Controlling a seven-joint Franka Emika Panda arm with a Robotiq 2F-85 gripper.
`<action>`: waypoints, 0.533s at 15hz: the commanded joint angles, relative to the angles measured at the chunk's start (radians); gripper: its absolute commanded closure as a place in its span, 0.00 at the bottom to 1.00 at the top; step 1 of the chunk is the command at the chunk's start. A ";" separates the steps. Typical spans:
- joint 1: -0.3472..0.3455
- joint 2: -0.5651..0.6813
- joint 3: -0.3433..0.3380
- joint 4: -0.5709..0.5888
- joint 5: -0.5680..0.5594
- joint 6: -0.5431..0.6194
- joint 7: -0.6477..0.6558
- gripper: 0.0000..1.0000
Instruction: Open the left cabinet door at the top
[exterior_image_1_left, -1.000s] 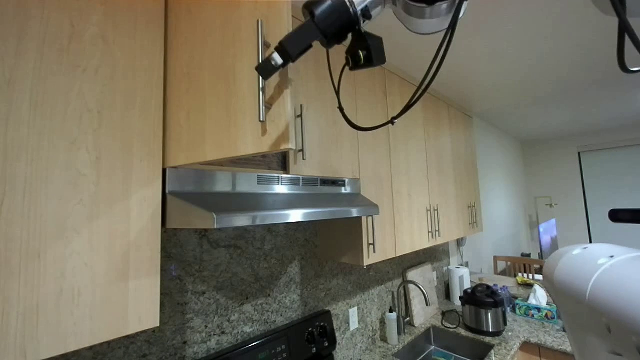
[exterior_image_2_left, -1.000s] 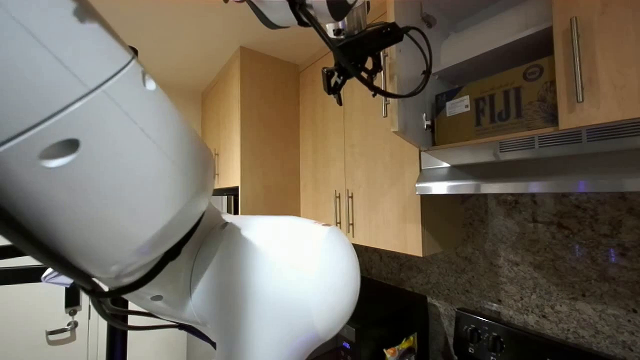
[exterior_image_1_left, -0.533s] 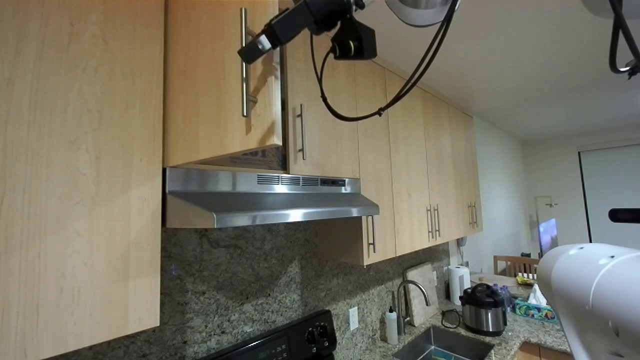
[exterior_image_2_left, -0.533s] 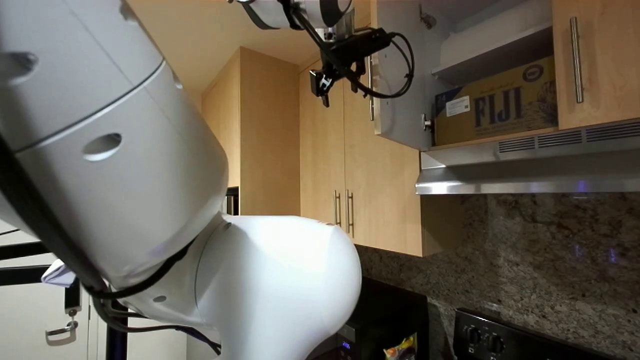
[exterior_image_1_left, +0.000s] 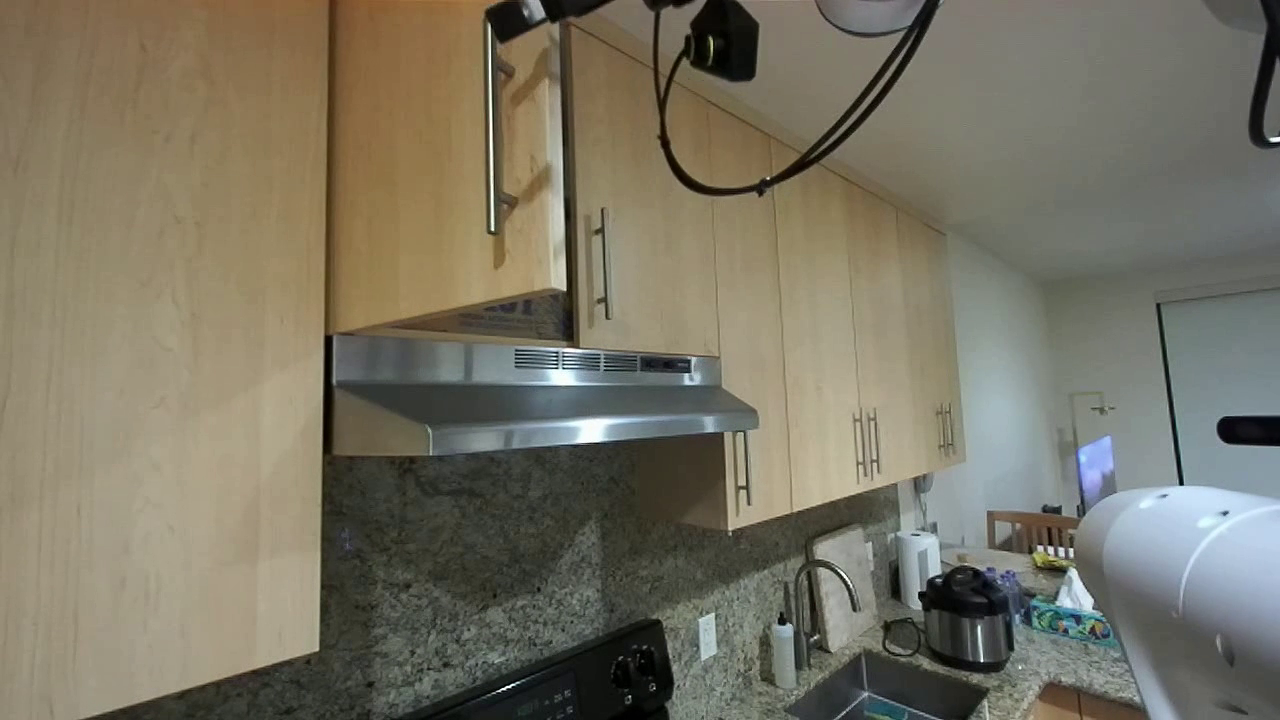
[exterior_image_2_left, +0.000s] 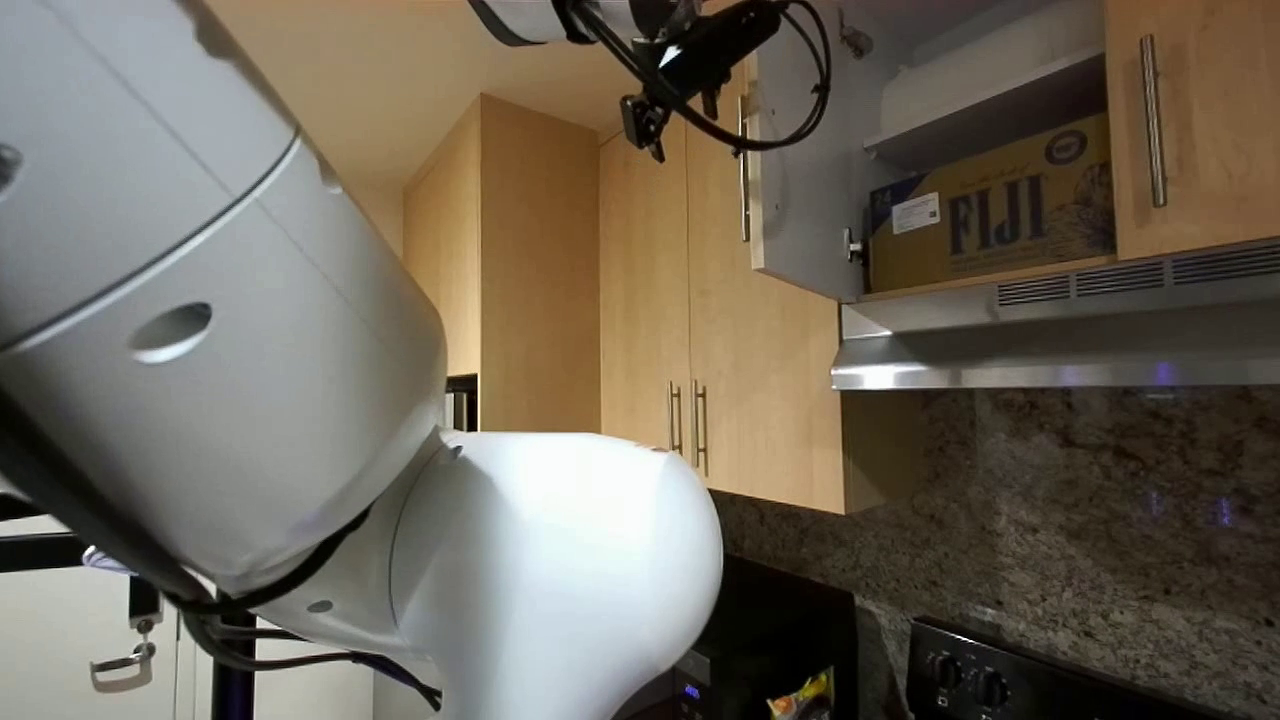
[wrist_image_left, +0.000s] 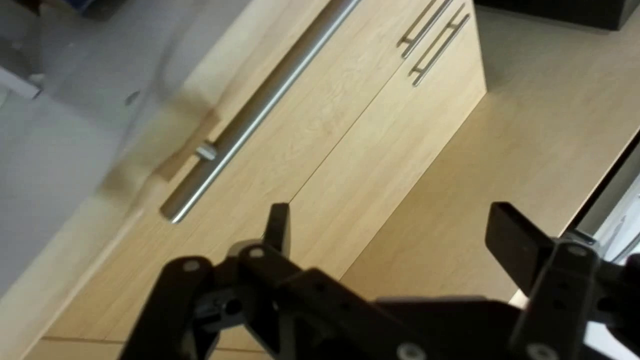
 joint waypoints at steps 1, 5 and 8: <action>-0.015 -0.051 -0.003 -0.057 -0.037 0.193 -0.011 0.00; 0.000 -0.072 -0.036 -0.099 -0.079 0.441 0.010 0.00; -0.014 -0.065 -0.064 -0.126 -0.137 0.635 0.048 0.00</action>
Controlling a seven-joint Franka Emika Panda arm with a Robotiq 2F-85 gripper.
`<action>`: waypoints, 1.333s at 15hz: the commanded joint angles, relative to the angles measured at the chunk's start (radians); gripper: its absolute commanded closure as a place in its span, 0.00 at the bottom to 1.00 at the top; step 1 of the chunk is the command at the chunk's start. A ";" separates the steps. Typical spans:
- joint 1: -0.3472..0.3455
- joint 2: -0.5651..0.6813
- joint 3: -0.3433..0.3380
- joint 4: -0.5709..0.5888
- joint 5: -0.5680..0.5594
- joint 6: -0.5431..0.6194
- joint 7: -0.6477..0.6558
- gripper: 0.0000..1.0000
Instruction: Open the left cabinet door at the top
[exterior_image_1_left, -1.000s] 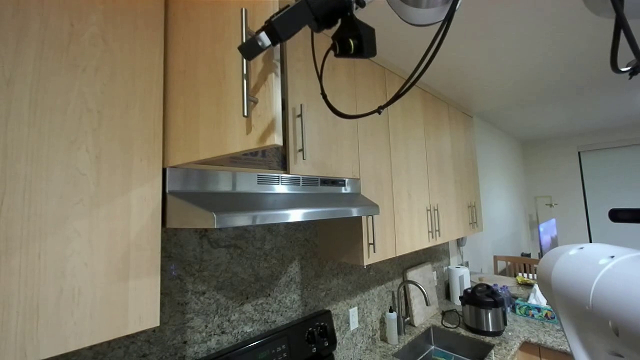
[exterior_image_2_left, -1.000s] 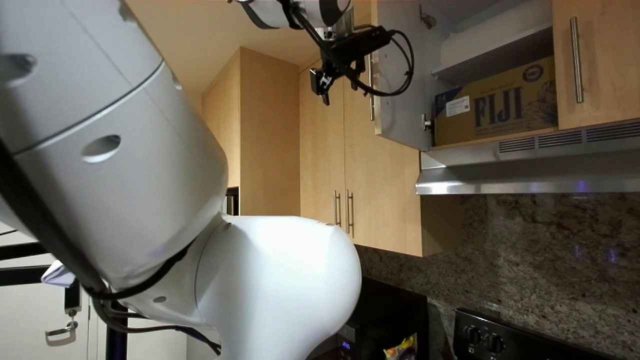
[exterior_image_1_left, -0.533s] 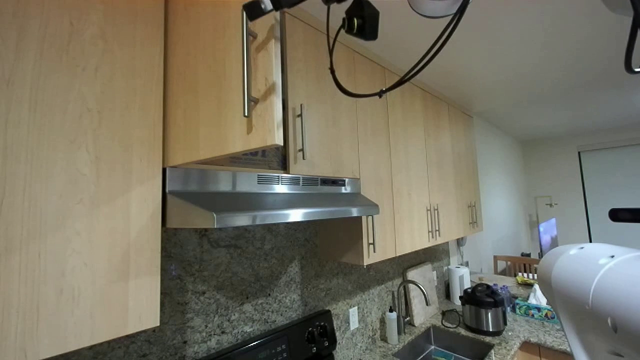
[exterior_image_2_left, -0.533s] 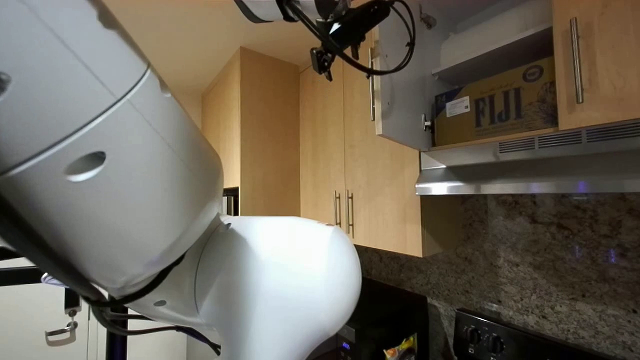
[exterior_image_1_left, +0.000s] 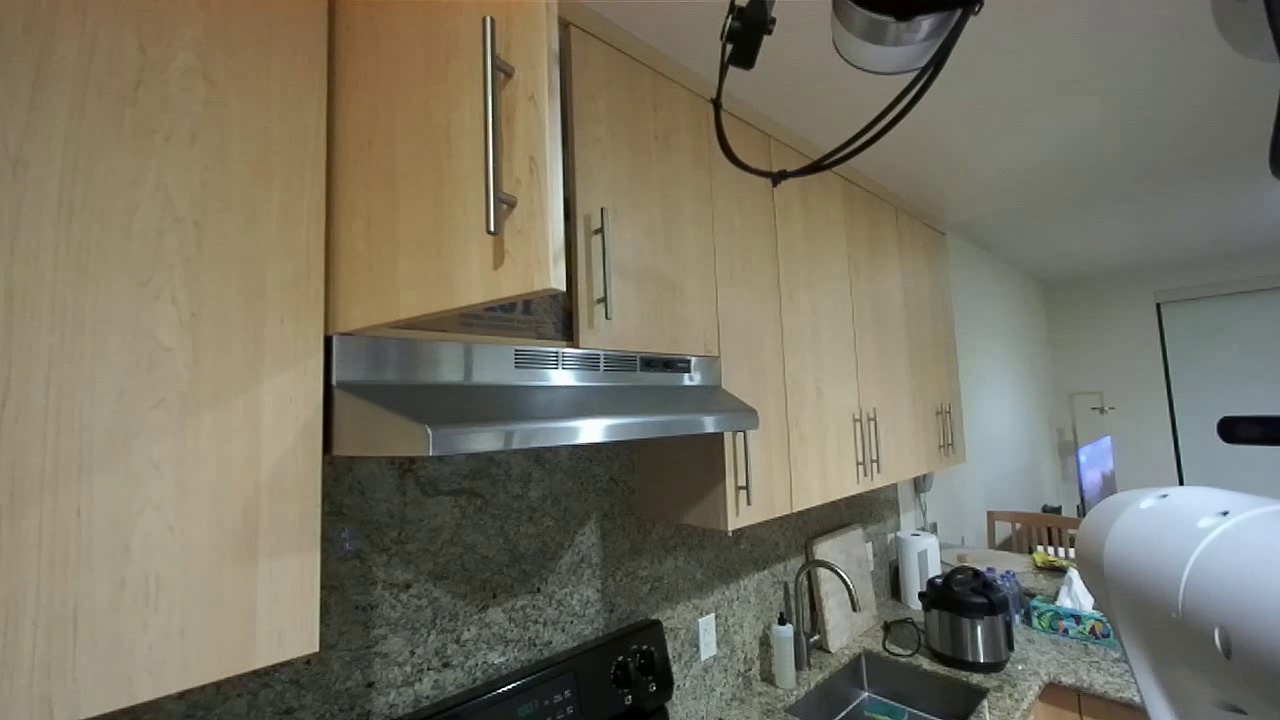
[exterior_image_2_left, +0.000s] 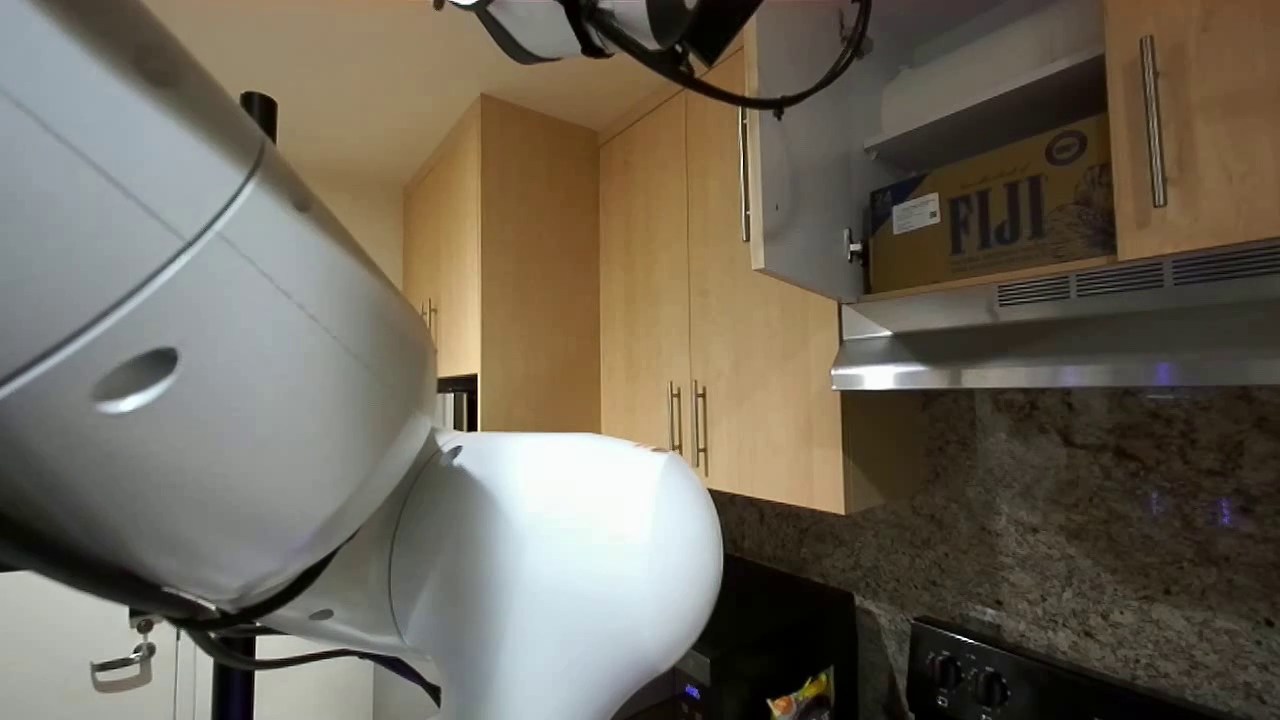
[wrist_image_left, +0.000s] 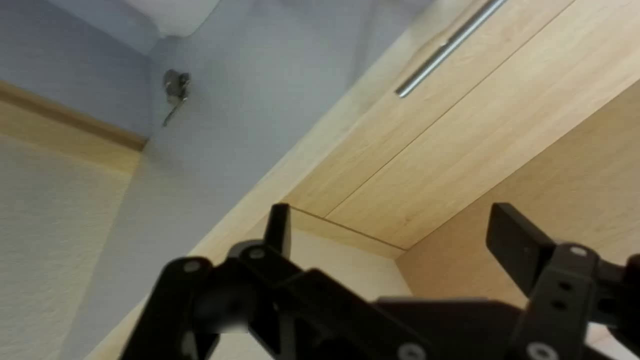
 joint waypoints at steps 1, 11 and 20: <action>-0.024 0.001 -0.034 -0.050 -0.089 0.227 0.066 0.00; -0.129 0.054 -0.126 -0.010 -0.291 0.389 0.375 0.00; -0.257 0.141 -0.065 -0.016 -0.279 0.068 0.504 0.00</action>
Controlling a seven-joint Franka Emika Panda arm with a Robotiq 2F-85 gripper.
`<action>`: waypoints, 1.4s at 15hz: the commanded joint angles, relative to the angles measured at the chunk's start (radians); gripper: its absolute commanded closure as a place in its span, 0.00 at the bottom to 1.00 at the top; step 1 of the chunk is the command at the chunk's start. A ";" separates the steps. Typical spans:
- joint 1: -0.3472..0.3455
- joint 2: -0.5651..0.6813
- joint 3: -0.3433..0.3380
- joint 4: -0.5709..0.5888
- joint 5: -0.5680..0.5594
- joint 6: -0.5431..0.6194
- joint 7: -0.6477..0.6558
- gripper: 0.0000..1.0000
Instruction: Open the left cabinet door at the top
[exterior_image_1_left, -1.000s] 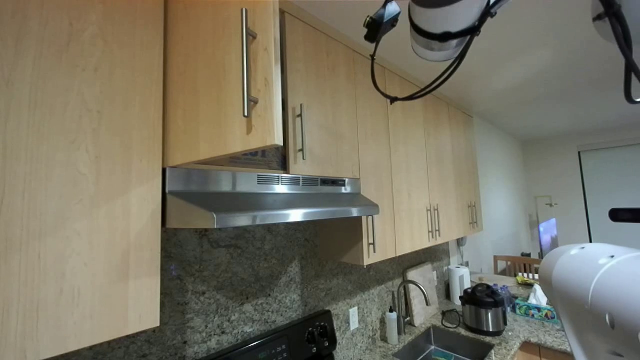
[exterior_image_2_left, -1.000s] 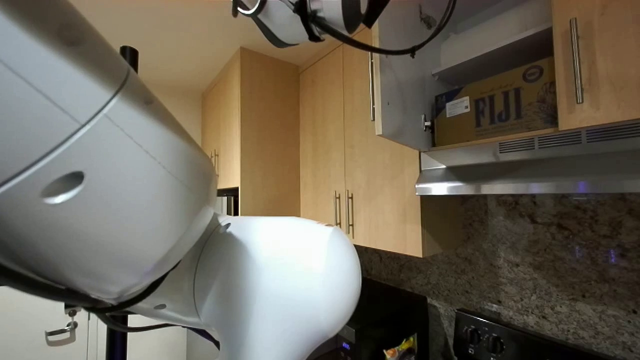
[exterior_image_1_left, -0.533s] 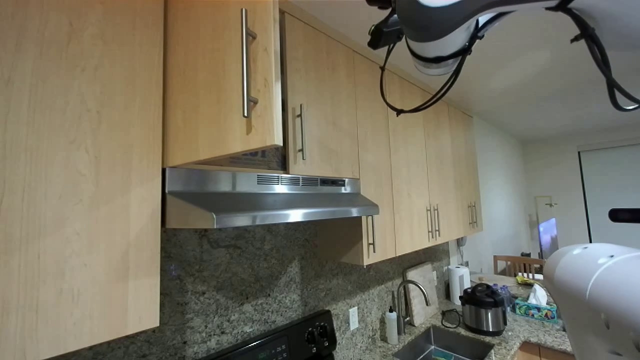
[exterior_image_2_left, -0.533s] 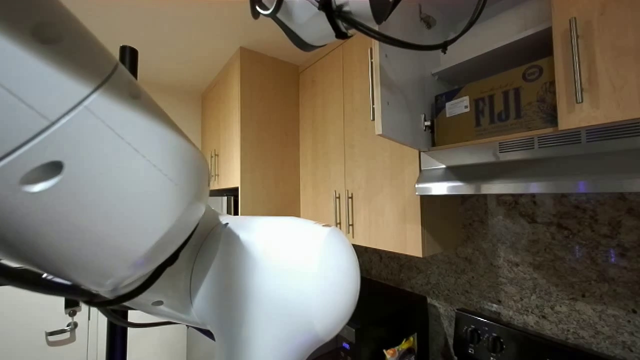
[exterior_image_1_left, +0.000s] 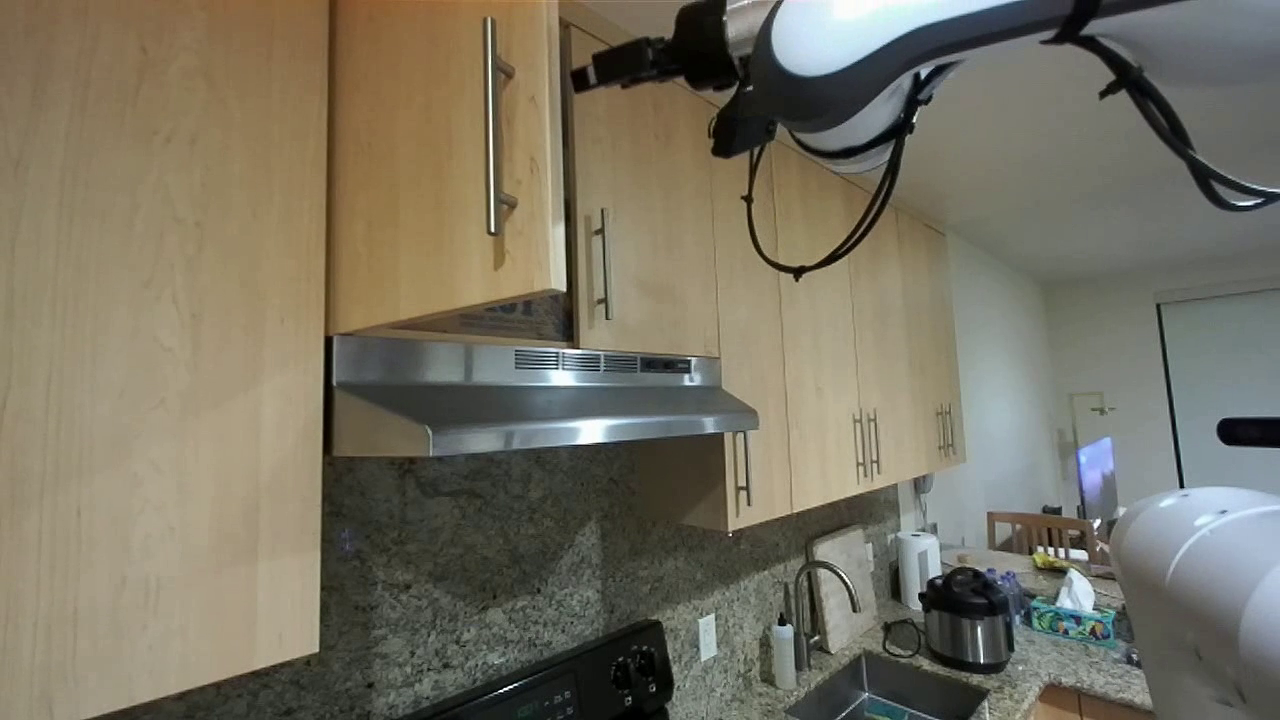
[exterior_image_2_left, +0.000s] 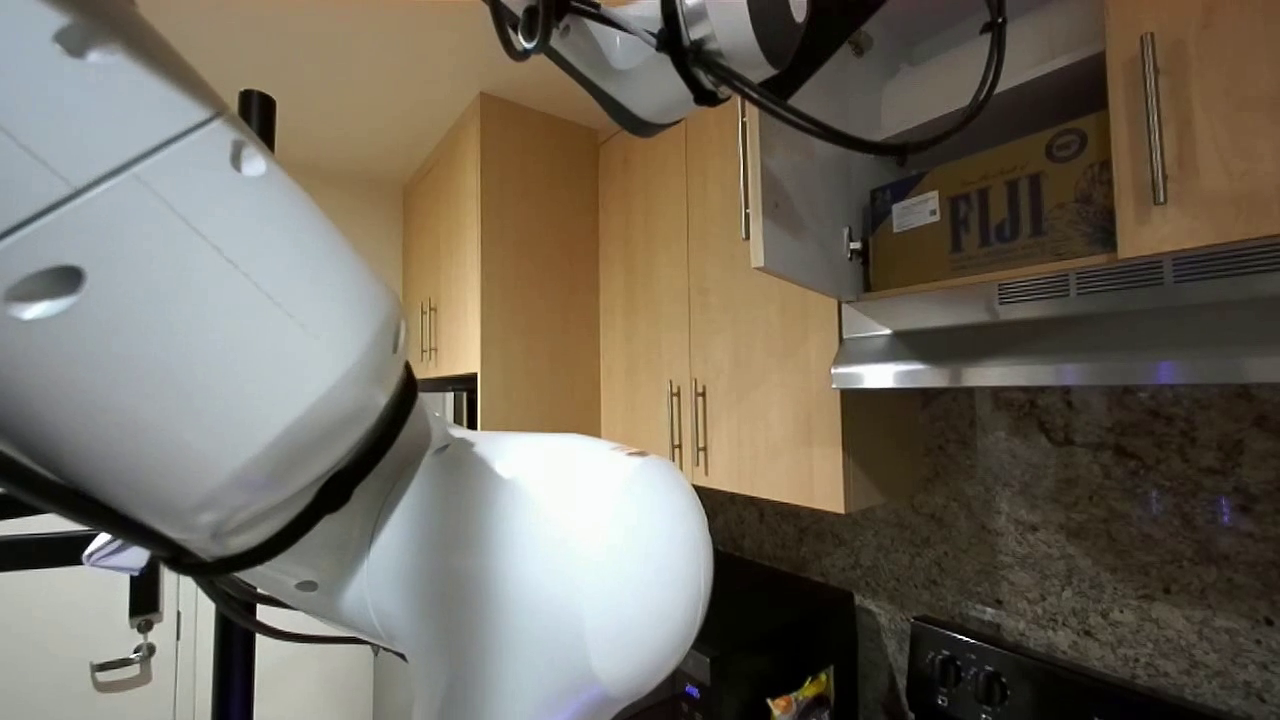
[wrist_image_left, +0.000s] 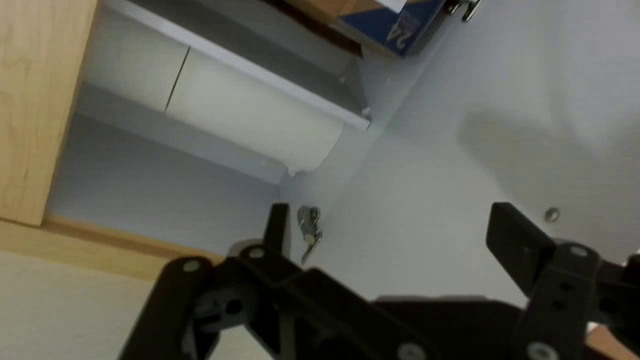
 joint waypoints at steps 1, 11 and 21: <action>-0.020 0.020 0.030 0.021 -0.004 -0.101 0.034 0.00; 0.089 0.009 0.032 0.016 0.022 -0.241 -0.022 0.00; 0.274 0.015 0.018 0.017 0.033 -0.303 -0.074 0.00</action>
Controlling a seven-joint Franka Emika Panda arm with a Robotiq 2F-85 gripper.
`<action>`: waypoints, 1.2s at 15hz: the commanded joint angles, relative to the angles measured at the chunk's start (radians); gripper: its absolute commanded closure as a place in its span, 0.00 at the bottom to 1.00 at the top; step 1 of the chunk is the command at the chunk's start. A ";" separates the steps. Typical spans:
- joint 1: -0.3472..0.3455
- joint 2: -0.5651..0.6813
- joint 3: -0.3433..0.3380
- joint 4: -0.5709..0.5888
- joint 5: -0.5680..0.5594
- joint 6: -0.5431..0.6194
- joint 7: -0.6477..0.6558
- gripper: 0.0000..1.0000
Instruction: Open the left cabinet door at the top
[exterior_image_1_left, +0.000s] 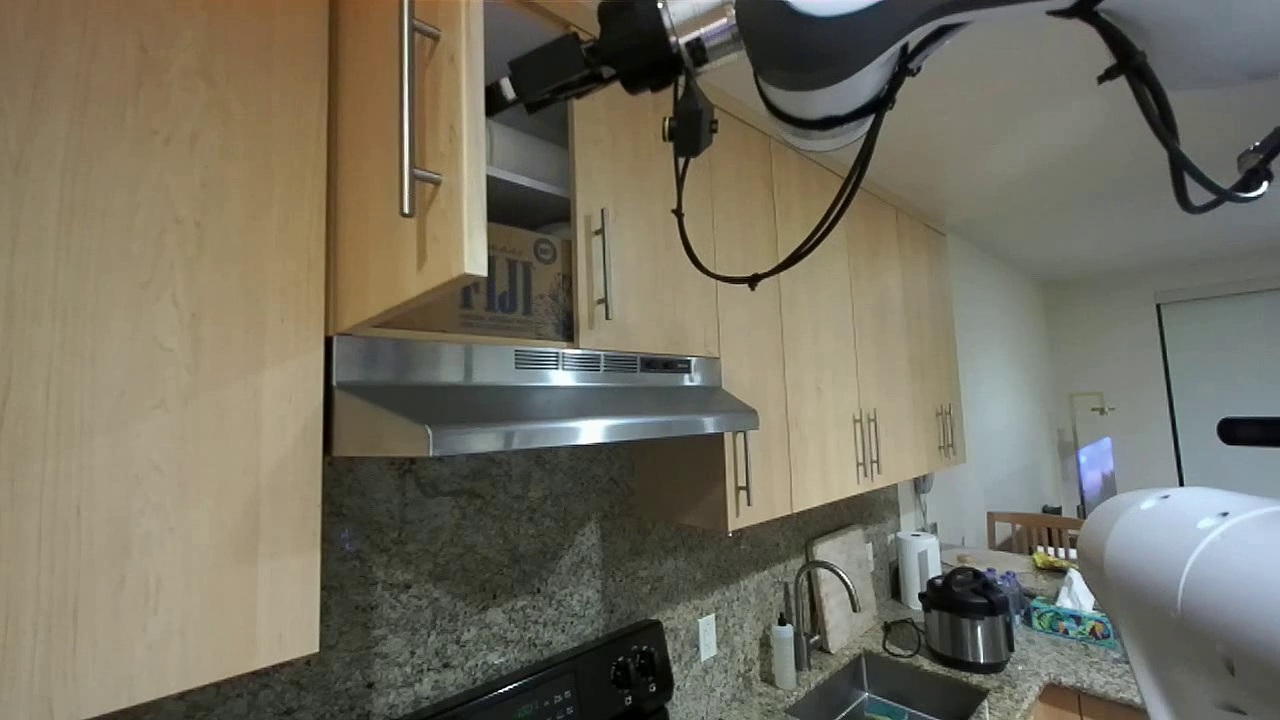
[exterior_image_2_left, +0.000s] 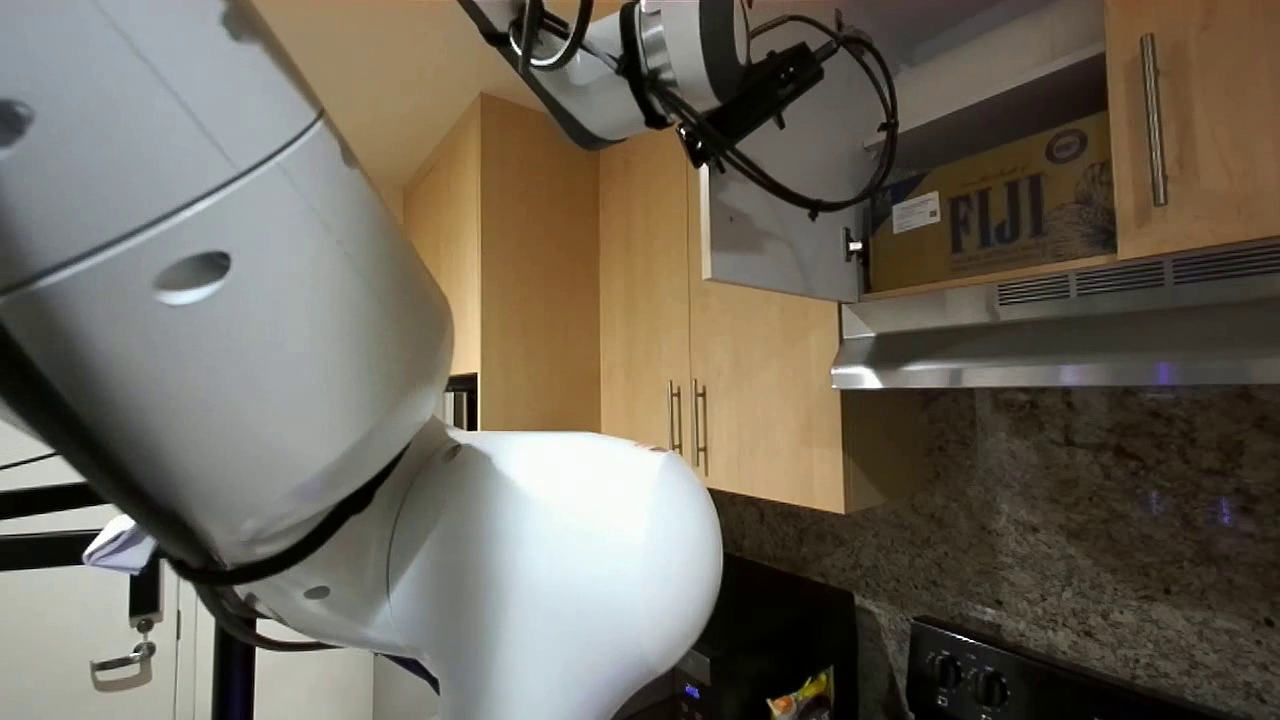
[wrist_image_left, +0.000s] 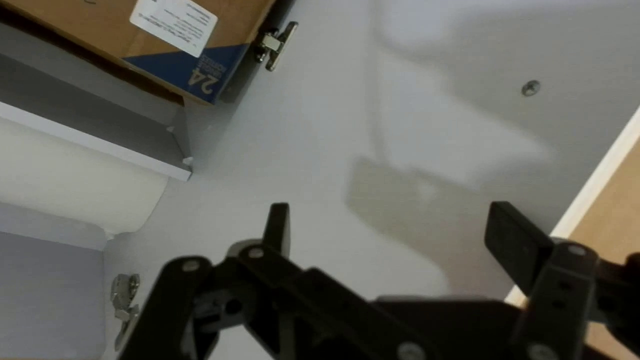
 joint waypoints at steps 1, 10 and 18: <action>0.066 0.008 -0.010 0.013 0.025 -0.031 -0.064 0.00; 0.025 0.040 -0.144 0.071 0.106 -0.058 -0.020 0.00; -0.258 0.252 -0.201 0.037 0.152 -0.161 0.003 0.00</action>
